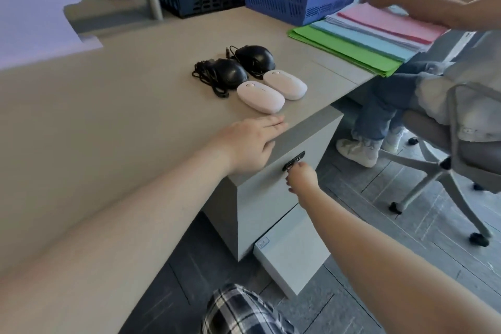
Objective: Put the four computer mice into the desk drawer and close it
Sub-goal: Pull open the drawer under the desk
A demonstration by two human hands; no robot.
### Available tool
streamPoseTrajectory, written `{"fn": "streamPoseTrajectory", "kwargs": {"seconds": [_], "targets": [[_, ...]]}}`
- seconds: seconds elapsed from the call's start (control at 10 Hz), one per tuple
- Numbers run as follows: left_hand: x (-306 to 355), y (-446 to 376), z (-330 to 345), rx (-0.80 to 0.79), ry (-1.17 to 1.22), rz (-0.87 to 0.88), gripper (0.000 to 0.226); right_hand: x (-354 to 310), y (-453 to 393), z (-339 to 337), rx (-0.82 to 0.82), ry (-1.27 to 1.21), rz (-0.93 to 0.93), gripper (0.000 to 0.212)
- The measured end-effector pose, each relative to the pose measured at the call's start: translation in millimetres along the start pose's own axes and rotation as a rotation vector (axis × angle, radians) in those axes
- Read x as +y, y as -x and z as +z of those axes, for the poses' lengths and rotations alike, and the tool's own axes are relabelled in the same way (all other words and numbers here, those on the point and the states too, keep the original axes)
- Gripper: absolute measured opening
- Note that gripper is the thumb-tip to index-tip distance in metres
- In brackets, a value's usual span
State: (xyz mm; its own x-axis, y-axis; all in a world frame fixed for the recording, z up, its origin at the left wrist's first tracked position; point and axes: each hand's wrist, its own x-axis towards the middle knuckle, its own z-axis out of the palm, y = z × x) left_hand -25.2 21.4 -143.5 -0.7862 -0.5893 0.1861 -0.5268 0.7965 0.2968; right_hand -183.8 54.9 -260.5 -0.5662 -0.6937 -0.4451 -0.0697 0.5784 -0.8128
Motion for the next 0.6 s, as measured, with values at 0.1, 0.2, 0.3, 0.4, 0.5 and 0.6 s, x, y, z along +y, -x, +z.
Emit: {"fn": "streamPoseTrajectory", "kwargs": {"seconds": [0.1,0.2,0.3,0.4,0.5,0.6], "targets": [[1,0,-2,-0.016,-0.005,-0.009,0.050,5,9,1,-0.060,0.085,0.060,0.066],[2,0,-4,-0.015,-0.009,-0.008,0.049,6,9,-1,-0.023,0.014,0.109,0.025],[4,0,-3,-0.030,-0.050,-0.007,0.050,3,18,-10,-0.021,-0.065,0.027,0.014],[6,2,-3,-0.068,-0.103,-0.014,0.051,10,23,-19,-0.030,-0.151,0.034,0.012],[6,2,-3,-0.092,-0.129,-0.015,0.053,24,35,-36,0.102,0.020,-0.007,0.025],[6,2,-2,-0.103,-0.154,-0.026,0.054,27,47,-51,0.281,0.377,-0.456,0.042]]}}
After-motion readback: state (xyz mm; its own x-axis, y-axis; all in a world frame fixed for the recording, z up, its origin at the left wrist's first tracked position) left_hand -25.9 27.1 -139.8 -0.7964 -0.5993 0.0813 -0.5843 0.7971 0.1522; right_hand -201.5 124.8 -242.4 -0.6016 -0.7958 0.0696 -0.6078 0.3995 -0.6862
